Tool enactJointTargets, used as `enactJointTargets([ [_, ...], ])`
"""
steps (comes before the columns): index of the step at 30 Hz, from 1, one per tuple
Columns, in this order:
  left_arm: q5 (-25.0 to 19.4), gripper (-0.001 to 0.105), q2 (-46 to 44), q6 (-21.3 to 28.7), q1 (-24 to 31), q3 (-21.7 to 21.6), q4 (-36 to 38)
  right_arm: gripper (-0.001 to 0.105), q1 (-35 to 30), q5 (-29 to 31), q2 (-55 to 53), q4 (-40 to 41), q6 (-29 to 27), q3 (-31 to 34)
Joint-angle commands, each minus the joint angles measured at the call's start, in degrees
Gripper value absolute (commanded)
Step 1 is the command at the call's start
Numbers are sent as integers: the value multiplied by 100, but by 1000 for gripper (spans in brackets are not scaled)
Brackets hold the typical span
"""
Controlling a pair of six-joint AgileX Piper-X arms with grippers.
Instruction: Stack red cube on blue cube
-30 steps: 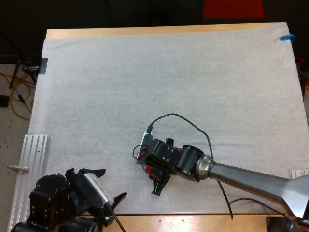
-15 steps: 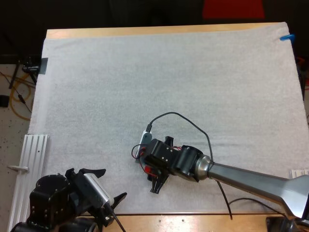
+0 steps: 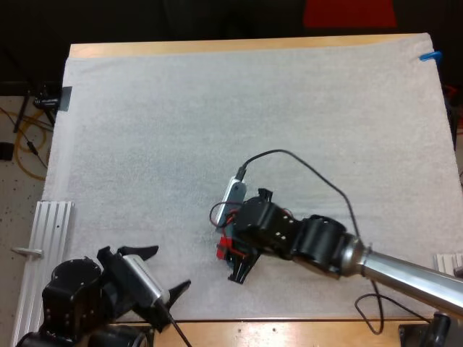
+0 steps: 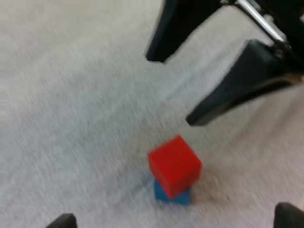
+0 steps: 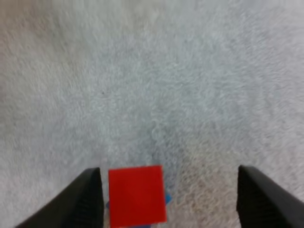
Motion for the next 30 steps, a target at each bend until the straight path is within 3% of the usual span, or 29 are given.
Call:
enactJointTargets([
  [1,-69,76,116,-215,34,-36,-322,58,-235,-104,-43,-69,124,-65],
  [5,-786,76,602,-373,102,-36,-965,58,-1035,-477,-17,-200,458,-65],
  [10,-827,76,1210,-444,453,-36,-1719,58,-2193,-545,-17,-301,739,-65],
  [16,-827,76,1652,-517,1511,-47,-2483,58,-3625,-756,-157,-227,992,-65],
  [20,-827,76,1666,-531,2003,-182,-2509,58,-4480,-755,-459,-112,963,-46],
  [30,-827,76,1655,-678,2048,-586,-2443,58,-5942,-800,-1840,397,570,487],
])
